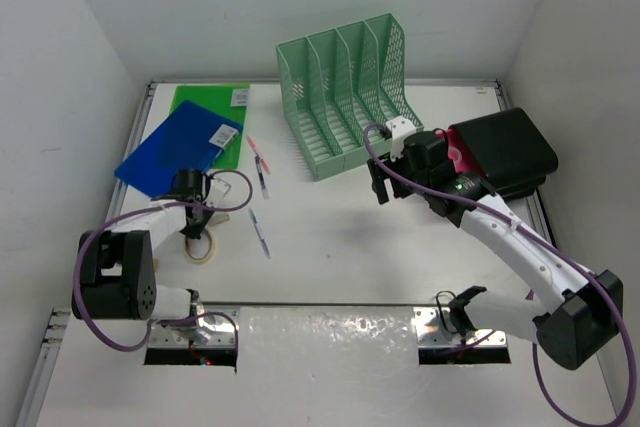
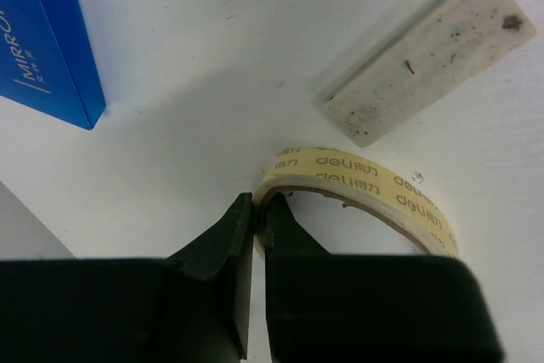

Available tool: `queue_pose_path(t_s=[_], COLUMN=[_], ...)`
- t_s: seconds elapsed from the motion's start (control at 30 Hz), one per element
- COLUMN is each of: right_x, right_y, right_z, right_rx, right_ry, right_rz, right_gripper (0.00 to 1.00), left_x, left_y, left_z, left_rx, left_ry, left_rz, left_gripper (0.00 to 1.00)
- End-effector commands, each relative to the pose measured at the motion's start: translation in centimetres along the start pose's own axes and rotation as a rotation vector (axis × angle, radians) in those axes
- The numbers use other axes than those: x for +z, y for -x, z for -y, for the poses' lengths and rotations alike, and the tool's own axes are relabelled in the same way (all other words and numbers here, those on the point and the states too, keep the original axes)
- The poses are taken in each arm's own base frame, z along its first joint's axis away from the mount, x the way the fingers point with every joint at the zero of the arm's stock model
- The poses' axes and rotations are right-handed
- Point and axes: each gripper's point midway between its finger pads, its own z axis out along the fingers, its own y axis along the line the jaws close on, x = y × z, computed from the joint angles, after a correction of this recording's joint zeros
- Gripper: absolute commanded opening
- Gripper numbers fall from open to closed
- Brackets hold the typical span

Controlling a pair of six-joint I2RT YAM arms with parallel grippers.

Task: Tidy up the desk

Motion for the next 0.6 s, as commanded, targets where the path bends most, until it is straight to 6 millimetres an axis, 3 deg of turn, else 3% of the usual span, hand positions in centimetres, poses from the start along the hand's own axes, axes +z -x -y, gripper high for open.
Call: queue_pose_path(t_s=[0.0, 0.2, 0.4, 0.43, 0.57], right_x=[-0.1, 0.0, -0.6, -0.7, -1.2], right_y=[0.7, 0.1, 0.4, 1.0, 2.1], right_z=[0.1, -1.1, -4.2, -4.6, -7.3], right_rx=[-0.007, -0.007, 0.009, 0.017, 0.045], right_ry=[-0.009, 0.058, 0.233, 0.255, 0.398], right_rz=[0.037, 0.010, 0.042, 0.071, 0.136], right_gripper=[0.80, 0.80, 0.79, 0.79, 0.77], left_x=[1.2, -1.8, -8.3, -10.0, -13.9], left_y=[-1.1, -0.2, 4.9, 6.3, 9.0], left_z=[1.1, 0.1, -1.3, -1.4, -1.6], left_rx=[-0.016, -0.022, -0.068, -0.087, -0.116], left_ry=[-0.031, -0.001, -0.021, -0.043, -0.082], left_rz=[-0.016, 0.058, 0.292, 0.352, 0.461], left_gripper=[0.00, 0.00, 0.00, 0.00, 0.00])
